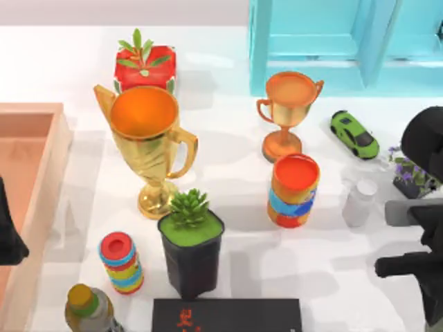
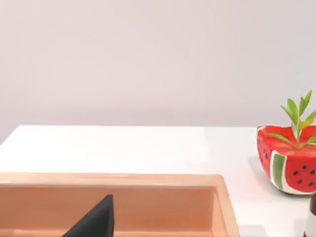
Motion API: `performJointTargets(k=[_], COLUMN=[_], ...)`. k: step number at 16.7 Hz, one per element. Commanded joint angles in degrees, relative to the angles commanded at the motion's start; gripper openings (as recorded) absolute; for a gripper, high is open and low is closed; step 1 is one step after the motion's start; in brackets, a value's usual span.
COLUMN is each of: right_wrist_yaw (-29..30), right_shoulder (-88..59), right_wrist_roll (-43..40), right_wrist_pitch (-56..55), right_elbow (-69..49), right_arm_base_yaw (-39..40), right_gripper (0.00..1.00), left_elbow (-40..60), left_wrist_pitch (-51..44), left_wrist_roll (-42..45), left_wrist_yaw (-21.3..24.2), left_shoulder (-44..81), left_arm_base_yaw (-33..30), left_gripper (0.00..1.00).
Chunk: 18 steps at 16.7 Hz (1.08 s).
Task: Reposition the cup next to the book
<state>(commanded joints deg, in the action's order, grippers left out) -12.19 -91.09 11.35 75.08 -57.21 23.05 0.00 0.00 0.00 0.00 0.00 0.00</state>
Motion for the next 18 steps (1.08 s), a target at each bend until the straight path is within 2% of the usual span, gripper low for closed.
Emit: performJointTargets(k=[4, 8, 11, 18], right_wrist_yaw=[3.81, 7.89, 9.22, 9.05], right_shoulder=[-0.11, 0.18, 0.44, 0.16], right_wrist_roll=[22.31, 35.02, 38.01, 37.98], right_wrist_pitch=[-3.48, -6.67, -7.69, -8.55], right_elbow=[-5.98, -10.69, -11.97, -10.86], right_arm_base_yaw=[14.01, 23.34, 25.67, 25.43], right_gripper=[0.0, 0.0, 0.0, 0.0], left_elbow=[0.0, 0.0, 0.0, 0.0], left_wrist_pitch=[0.0, 0.0, 0.0, 0.0], left_wrist_roll=[0.0, 0.0, 0.0, 0.0], left_wrist_yaw=[0.0, 0.0, 0.0, 0.0], left_shoulder=[0.0, 0.0, 0.0, 0.0], left_arm_base_yaw=[0.0, 0.0, 0.0, 0.0], left_gripper=[1.0, 1.0, 1.0, 1.0])
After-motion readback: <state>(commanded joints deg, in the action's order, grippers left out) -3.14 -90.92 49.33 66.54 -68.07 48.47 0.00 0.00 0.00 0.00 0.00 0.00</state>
